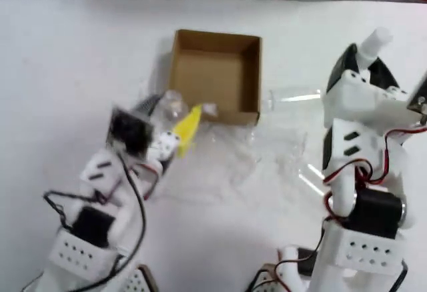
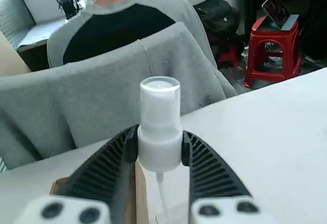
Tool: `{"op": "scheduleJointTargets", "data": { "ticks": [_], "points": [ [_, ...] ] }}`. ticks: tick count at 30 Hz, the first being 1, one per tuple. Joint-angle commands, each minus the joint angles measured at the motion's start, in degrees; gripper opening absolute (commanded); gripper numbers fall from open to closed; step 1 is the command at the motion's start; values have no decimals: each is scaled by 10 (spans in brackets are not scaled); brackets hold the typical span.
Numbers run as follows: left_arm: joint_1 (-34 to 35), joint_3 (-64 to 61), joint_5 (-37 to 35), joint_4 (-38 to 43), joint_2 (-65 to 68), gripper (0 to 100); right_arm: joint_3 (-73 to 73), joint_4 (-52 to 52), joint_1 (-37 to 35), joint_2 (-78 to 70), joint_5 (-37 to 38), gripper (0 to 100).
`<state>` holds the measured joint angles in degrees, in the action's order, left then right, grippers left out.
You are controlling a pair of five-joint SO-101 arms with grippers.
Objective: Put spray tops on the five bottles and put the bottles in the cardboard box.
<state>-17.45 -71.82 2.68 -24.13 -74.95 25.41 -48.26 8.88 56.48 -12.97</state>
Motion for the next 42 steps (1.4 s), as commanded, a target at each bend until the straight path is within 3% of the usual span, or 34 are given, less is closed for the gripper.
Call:
{"op": "scheduleJointTargets", "data": {
  "ticks": [1, 10, 16, 28, 42],
  "points": [
    [-40, -97, -2, 98, -98, 20, -70, 15, -35, 8, -34, 18],
    [-52, -201, -2, 100, -183, 20, -209, 20, -237, 1, -65, 18],
    [-49, -225, -2, 99, -224, 20, -213, 51, -349, -33, -65, 18],
    [-49, -252, -2, 84, -270, 20, -137, 51, -434, -77, -65, 15],
    [-49, -252, -2, 84, -270, 20, -94, 53, -436, -77, -65, 15]
  ]
}}
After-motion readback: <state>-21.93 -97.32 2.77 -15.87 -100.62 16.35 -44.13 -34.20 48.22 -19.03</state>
